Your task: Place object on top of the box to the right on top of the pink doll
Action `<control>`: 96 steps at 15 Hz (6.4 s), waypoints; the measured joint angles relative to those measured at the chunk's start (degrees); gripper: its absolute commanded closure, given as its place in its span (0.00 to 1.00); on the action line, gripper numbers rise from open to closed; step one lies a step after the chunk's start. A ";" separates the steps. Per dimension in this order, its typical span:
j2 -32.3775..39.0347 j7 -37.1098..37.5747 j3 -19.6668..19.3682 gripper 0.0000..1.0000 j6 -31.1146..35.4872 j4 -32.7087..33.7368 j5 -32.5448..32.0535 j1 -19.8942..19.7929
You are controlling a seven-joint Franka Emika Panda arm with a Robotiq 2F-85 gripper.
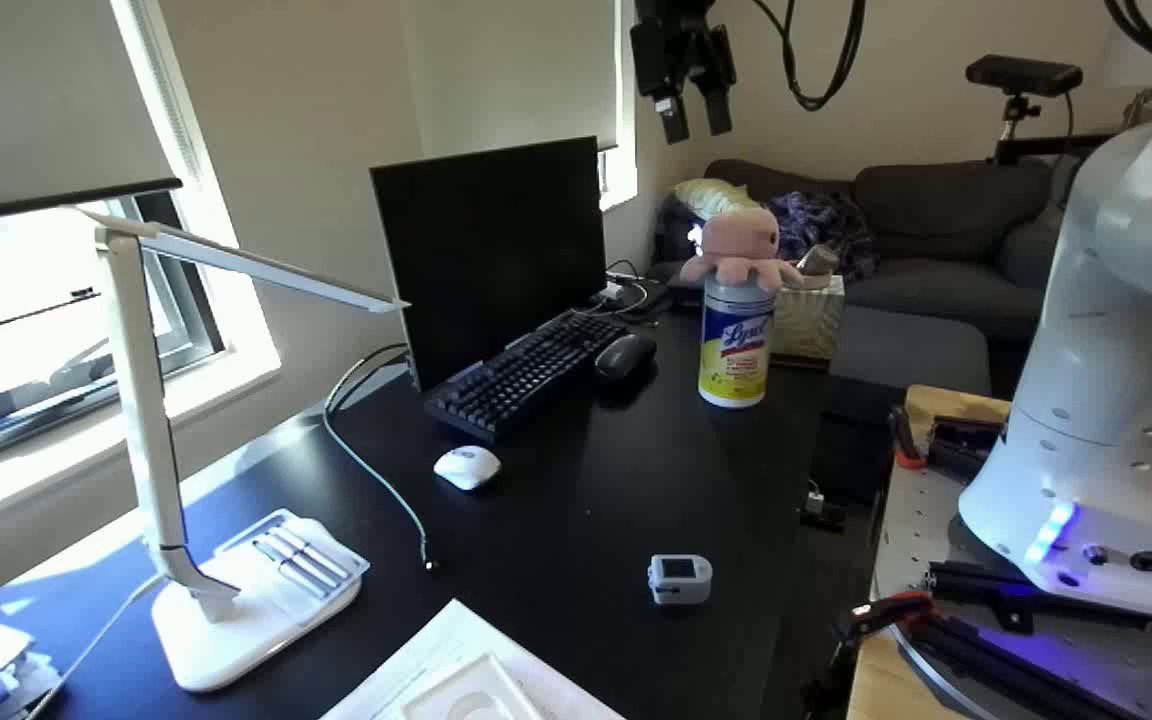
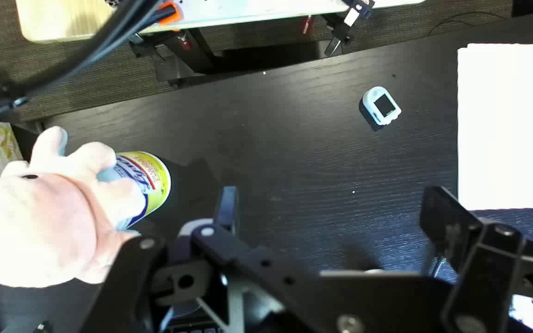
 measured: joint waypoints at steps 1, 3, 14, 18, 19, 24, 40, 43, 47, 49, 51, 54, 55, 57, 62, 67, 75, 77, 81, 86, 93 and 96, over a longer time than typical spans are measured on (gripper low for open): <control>0.00 0.00 0.00 0.00 0.00 0.00 0.00 0.00; 0.00 0.00 -0.09 0.00 0.03 0.00 -0.01 -0.02; -2.25 -2.70 -10.06 0.00 14.24 -2.28 -10.33 -7.60; -0.16 -4.17 -16.11 0.00 20.59 -2.92 -12.27 -12.38; 0.94 -4.18 -17.59 0.00 21.67 -2.93 -12.24 -13.35; 6.83 -3.92 -23.87 0.00 23.90 -2.73 -9.47 -17.75; 13.99 8.85 -26.03 0.00 33.62 -4.53 -2.91 -22.46; 15.51 13.95 -26.24 0.00 41.30 -6.90 -2.90 -22.83; 19.18 17.54 -28.19 0.00 44.98 -7.07 -2.35 -24.68; 20.55 17.63 -29.07 0.00 44.83 -7.02 -0.98 -25.14; 21.52 17.90 -29.24 0.00 44.67 -7.57 1.09 -25.11; 22.28 21.46 -29.30 0.00 45.29 -8.70 3.04 -25.02; 22.43 23.24 -29.44 0.00 46.00 -9.07 3.16 -25.04; 22.78 26.66 -29.87 0.00 48.25 -9.95 3.17 -25.09; 23.93 30.86 -30.10 0.00 51.89 -13.33 3.51 -24.92; 24.02 30.99 -29.95 0.00 52.29 -13.54 3.86 -24.83; 28.80 37.83 -30.65 0.00 57.04 -14.67 3.87 -24.89; 29.91 39.10 -31.15 0.00 58.31 -14.66 3.87 -24.89; 30.09 39.35 -31.26 0.06 58.99 -14.66 3.87 -24.85; 30.09 39.35 -31.34 0.00 59.13 -14.67 4.25 -24.87; 29.85 39.15 -31.79 0.00 61.56 -15.08 11.39 -25.43; 29.54 39.12 -31.79 0.00 62.32 -15.48 13.92 -25.56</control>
